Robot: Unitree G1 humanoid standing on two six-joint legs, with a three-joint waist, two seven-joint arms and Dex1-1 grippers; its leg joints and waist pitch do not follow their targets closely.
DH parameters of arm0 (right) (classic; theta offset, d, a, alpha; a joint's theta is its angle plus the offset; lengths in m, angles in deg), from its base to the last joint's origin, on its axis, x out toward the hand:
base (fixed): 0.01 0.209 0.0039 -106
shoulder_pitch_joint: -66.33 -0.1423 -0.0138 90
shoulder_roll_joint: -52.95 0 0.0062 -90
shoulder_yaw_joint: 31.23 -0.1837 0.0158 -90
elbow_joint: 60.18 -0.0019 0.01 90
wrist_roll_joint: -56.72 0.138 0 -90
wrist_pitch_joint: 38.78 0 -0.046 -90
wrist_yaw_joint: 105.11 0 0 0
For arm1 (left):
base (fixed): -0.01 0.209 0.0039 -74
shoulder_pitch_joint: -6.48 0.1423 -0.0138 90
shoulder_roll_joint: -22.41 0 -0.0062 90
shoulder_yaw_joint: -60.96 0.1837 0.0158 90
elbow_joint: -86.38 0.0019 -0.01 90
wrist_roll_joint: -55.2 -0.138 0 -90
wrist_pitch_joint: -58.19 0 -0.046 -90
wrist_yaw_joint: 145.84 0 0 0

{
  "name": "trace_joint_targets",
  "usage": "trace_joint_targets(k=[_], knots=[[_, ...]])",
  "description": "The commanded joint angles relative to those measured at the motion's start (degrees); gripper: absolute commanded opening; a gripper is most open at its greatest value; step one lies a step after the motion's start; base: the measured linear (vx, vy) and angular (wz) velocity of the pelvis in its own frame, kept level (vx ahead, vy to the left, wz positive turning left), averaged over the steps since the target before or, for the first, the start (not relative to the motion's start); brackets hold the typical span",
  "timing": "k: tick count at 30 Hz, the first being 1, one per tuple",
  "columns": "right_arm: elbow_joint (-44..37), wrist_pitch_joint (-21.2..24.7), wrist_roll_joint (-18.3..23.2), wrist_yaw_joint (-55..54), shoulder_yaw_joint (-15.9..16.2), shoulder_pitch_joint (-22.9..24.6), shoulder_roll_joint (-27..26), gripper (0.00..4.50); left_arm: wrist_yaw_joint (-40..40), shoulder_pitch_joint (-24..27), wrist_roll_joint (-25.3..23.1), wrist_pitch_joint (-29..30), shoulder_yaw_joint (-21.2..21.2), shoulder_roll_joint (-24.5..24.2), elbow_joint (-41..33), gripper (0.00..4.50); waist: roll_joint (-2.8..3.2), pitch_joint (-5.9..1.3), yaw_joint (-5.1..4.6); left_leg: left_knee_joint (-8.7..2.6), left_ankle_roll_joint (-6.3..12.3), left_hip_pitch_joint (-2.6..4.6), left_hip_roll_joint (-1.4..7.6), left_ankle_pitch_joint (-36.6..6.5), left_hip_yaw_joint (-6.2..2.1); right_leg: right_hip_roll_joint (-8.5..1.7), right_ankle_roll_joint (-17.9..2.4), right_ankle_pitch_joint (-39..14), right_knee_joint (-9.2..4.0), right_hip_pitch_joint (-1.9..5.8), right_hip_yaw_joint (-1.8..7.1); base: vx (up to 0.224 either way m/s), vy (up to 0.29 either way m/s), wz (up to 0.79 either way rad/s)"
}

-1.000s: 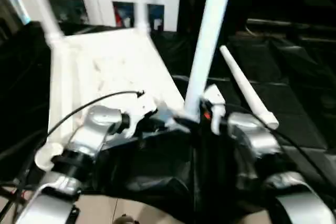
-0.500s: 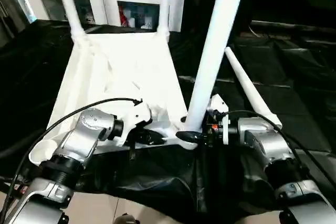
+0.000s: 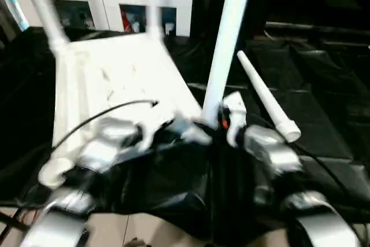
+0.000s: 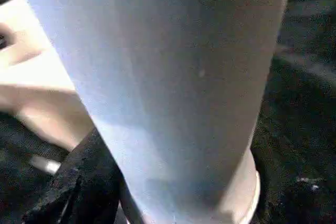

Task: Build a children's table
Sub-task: Rotate leg to tighten

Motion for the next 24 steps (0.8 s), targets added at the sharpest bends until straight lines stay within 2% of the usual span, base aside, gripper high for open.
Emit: trace_joint_targets(k=[1, 3, 4, 5, 6, 8, 10, 12, 14, 15, 16, 19, 20, 24], knots=[[2.6, 0.8, -0.7, -1.8, 2.4, -0.2, -3.7, 2.72, 3.9, -3.1, 2.7, -0.8, -1.6, 4.2, -0.6, 0.0, -0.24, -3.86, 0.03, -3.59, 0.97, 0.48, 1.75, -13.6, -0.65, -4.96, -4.9, -27.1, -5.38, 2.46, 3.04, 0.0, 0.0, 0.0], [3.6, 0.5, -1.2, -4.4, 2.4, -0.8, -4.6, 2.72, 5.4, -3.7, 2.5, -0.3, -1.7, 5.1, -0.3, 0.0, -0.26, -3.96, 0.1, -3.63, 1.24, 0.31, 1.77, -13.2, -0.69, -5.0, -5.4, -25.6, -5.13, 2.66, 3.05, 0.0, 0.0, 0.0], [5.0, -0.6, -2.0, -6.6, 2.6, -1.6, -5.6, 2.72, 6.5, -4.1, 2.3, 0.1, -1.7, 6.1, -0.1, 0.0, -0.21, -4.05, -0.02, -3.66, 1.19, 0.17, 1.89, -12.3, -0.65, -4.98, -6.5, -22.6, -4.71, 2.61, 3.17, 0.0, 0.0, 0.0], [5.9, -2.0, -3.0, -7.8, 3.2, -2.2, -6.2, 2.72, 6.9, -4.2, 2.3, 0.3, -1.6, 6.8, -0.3, 0.0, -0.23, -4.06, -0.02, -3.63, 1.11, 0.25, 1.85, -12.2, -0.62, -4.95, -6.8, -22.0, -4.64, 2.64, 3.19, 0.0, 0.0, 0.0], [6.7, -3.1, -3.7, -8.6, 3.5, -2.6, -6.5, 3.07, 7.2, -4.3, 2.2, 0.4, -1.6, 7.4, -0.3, 0.0, -0.36, -4.11, -0.04, -3.62, 1.14, 0.18, 1.87, -12.0, -0.57, -5.01, -7.5, -20.7, -4.39, 2.66, 3.22, 0.0, 0.0, 0.0], [7.0, -4.0, -3.8, -7.7, 3.6, -2.8, -6.7, 3.44, 6.3, -3.9, 2.3, 0.0, -1.3, 7.4, -0.7, 0.0, -0.33, -4.14, 0.04, -3.61, 1.7, 0.11, 1.83, -11.5, -0.52, -5.03, -8.0, -19.1, -4.25, 2.81, 3.29, 0.0, 0.0, 0.0], [7.3, -4.9, -3.7, -7.0, 3.3, -3.0, -6.8, 3.47, 5.0, -3.5, 2.5, -0.7, -0.8, 7.1, -0.9, 0.0, -0.28, -4.09, 0.02, -3.65, 2.25, 0.0, 1.85, -11.4, -0.52, -5.12, -8.4, -18.1, -4.14, 2.95, 3.32, 0.0, 0.0, 0.0], [7.4, -5.4, -3.7, -6.8, 3.2, -3.0, -6.8, 3.7, 4.4, -3.3, 2.5, -1.1, -0.6, 6.8, -1.0, 0.0, -0.25, -4.02, 0.0, -3.68, 2.27, 0.02, 1.84, -11.8, -0.53, -5.14, -8.3, -18.7, -4.22, 2.97, 3.31, 0.0, 0.0, 0.0], [5.3, -5.8, -3.4, -1.6, 4.6, -2.4, -5.1, 3.91, 1.7, -2.0, 3.0, -1.5, 0.0, 5.2, -2.1, 0.0, -0.14, -4.0, -0.07, -3.68, 2.34, 0.02, 1.83, -12.3, -0.52, -5.12, -8.1, -19.4, -4.34, 3.03, 3.35, 0.0, 0.0, 0.0], [5.3, -5.8, -3.4, -1.6, 4.6, -2.4, -5.1, 3.91, 1.7, -2.0, 3.0, -1.5, 0.0, 5.2, -2.1, 0.0, -0.15, -4.02, 0.0, -3.67, 2.43, 0.11, 1.84, -12.5, -0.54, -5.09, -8.1, -19.5, -4.37, 3.03, 3.3, 0.0, 0.0, 0.0], [3.2, -5.6, -2.9, 3.5, 5.7, -1.5, -3.5, 3.91, -0.5, -1.2, 3.3, -1.7, 0.5, 4.0, -3.0, 0.0, -0.34, -4.01, -0.03, -3.68, 2.72, -0.08, 1.86, -12.3, -0.53, -5.09, -8.2, -18.9, -4.28, 3.17, 3.34, 0.0, 0.0, 0.0], [1.5, -5.5, -2.1, 8.8, 6.5, -0.6, -2.0, 3.91, -2.5, -0.4, 3.4, -1.9, 0.9, 2.8, -3.8, 0.0, -0.32, -4.06, 0.09, -3.6, 3.4, -0.21, 1.96, -11.8, -0.54, -5.12, -8.3, -17.7, -4.1, 3.29, 3.38, 0.0, 0.0, 0.0], [-0.5, -5.0, -1.1, 15.3, 7.5, 0.5, 0.1, 3.91, -4.9, 0.3, 3.7, -2.0, 1.2, 1.4, -4.8, 0.0, -0.49, -4.03, 0.13, -3.61, 3.5, -0.08, 2.03, -11.6, -0.55, -5.18, -8.8, -17.7, -4.02, 3.24, 3.36, 0.0, 0.0, 0.0], [-2.9, -4.0, -0.4, 22.9, 9.0, 2.0, 3.1, 3.91, -7.6, 1.0, 4.3, -2.0, 1.5, -0.3, -6.1, 0.0, -0.44, -3.97, 0.48, -3.54, 4.01, -0.16, 2.16, -11.5, -0.47, -5.09, -9.0, -17.8, -3.94, 3.29, 3.35, 0.0, 0.0, 0.0]])
